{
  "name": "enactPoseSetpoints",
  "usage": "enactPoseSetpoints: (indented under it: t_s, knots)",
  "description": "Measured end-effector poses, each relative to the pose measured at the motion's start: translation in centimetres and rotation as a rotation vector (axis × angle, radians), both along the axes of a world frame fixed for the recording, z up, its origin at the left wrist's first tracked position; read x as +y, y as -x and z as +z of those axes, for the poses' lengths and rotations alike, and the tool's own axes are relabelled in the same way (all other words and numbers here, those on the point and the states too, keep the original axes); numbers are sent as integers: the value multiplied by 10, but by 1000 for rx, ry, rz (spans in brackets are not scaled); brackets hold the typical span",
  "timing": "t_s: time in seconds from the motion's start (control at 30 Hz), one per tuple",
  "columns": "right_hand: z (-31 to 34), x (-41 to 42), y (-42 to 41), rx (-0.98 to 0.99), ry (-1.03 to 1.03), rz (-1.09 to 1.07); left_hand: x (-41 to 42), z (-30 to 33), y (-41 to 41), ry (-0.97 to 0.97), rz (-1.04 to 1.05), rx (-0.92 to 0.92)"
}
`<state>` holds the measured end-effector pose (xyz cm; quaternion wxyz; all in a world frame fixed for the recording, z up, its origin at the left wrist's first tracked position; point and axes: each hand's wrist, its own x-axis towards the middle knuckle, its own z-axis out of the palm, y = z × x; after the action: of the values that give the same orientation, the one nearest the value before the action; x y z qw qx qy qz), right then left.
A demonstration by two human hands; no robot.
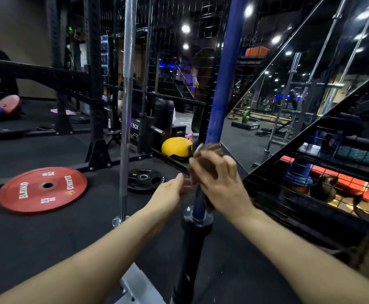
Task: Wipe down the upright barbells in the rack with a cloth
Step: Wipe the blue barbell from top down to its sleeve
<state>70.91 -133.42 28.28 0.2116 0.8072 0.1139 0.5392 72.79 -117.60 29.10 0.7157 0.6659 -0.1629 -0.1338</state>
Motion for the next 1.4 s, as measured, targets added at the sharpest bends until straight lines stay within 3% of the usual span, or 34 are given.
enactPoseSetpoints:
  t_s: [0.2,0.37,0.63,0.77,0.9,1.07,1.2,1.27,1.4]
  knots:
    - [22,0,16,143,88,52,10,-8,7,-80,22,-47]
    - [76,10,7,-62,-74,39,5,-10,2,-96,19,-66]
    - [-39,8,15,96,55,22,8,-41,-3,-131,104,-30]
    - [-13,18,27,120,177,62,13,-37,3,-159,88,-40]
    - [36,9,18,48,-119,155,5,-48,-1,-250,49,-113]
    - [-47,1,24,215,-90,266,0,-70,-2,-309,17,-153]
    - [-41,-1,31,304,21,273,3,-65,3,-313,-47,-200]
    - [-16,-1,32,239,62,276,3,-64,4,-288,-80,-213]
    - [11,-7,20,61,-66,232,0,-73,-1,-270,-118,-226]
